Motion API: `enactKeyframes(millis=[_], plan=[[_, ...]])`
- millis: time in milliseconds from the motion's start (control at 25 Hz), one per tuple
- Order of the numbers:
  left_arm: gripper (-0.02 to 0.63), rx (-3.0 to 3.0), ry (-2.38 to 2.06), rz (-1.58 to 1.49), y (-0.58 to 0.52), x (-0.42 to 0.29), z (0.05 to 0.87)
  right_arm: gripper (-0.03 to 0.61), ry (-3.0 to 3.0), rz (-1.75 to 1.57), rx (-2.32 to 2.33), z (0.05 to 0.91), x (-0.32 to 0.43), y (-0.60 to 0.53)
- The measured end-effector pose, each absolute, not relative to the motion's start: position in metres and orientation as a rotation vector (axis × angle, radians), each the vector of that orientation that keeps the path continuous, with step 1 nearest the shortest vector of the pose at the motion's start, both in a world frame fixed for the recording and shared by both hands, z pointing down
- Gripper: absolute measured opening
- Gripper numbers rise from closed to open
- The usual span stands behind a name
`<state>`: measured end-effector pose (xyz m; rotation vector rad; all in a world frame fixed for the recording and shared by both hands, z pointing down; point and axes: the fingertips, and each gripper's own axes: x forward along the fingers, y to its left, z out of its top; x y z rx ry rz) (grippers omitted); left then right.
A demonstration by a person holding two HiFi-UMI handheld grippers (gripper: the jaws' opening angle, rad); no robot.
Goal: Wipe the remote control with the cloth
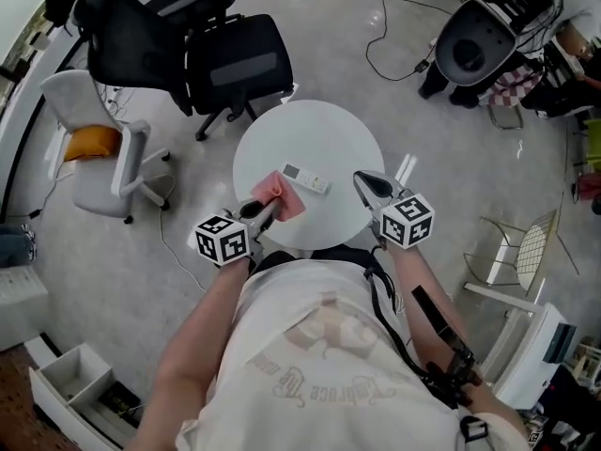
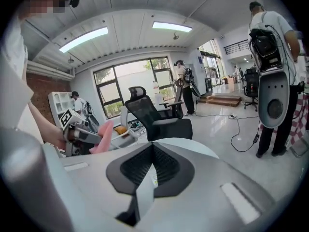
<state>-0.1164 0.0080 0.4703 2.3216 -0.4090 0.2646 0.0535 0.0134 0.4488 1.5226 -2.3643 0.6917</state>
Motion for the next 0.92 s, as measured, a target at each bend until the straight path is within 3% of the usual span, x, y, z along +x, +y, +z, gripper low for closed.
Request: enactKeyframes(millis=[920], plan=[[0.018,2.425,-0.269,0.328,0.034,-0.081,0.460,0.008,-2.384,0.692,1.679,0.436,0.070,0.084]])
